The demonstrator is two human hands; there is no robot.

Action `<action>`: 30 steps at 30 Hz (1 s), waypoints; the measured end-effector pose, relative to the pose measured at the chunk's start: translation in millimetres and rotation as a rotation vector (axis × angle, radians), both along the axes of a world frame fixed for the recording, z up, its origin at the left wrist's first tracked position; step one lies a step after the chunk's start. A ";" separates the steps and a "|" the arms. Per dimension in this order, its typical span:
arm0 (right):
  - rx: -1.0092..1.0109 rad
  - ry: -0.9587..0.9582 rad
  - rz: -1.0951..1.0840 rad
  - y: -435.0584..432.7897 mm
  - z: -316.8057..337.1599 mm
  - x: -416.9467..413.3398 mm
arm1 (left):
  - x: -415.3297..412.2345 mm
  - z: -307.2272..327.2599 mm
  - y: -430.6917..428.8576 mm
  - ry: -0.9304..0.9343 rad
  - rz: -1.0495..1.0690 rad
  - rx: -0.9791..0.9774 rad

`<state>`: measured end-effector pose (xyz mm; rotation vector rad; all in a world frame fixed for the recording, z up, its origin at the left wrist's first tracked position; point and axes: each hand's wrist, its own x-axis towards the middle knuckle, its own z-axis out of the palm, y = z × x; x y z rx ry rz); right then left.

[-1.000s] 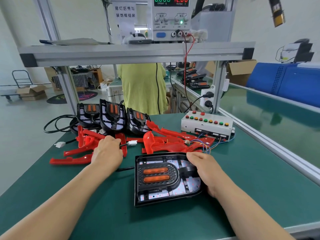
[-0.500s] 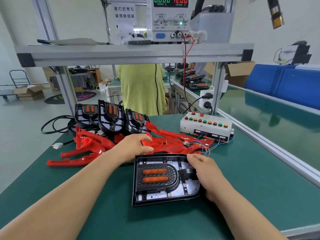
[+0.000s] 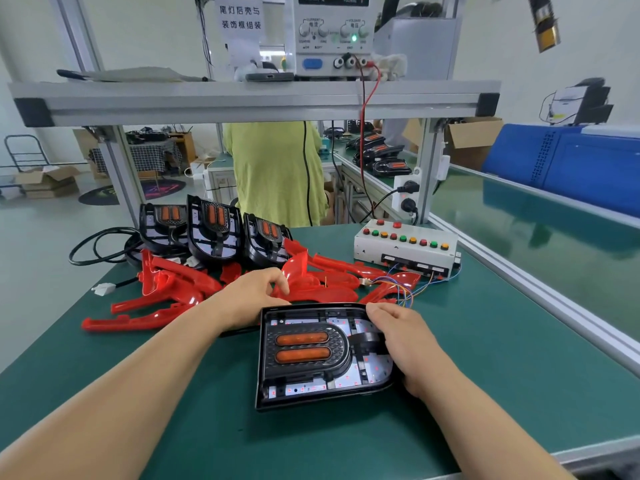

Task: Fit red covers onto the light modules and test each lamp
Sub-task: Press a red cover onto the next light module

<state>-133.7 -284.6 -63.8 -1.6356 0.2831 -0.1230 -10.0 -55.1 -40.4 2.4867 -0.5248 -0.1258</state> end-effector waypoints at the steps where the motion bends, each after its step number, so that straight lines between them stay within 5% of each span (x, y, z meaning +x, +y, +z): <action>1: 0.001 0.002 -0.006 -0.3 -0.2 0.7 | -1.8 3.7 2.0 -0.018 -0.001 -0.026; 8: 0.090 0.005 0.014 -2.2 -3.2 3.7 | -29.3 36.8 16.4 -0.073 0.009 -0.243; 15: 0.259 0.036 0.076 -9.2 -3.1 5.8 | -59.4 37.4 30.6 -0.178 -0.001 -0.245; 30: 0.253 0.066 0.217 -15.3 -1.0 6.7 | -66.9 7.5 38.5 -0.279 0.082 -0.448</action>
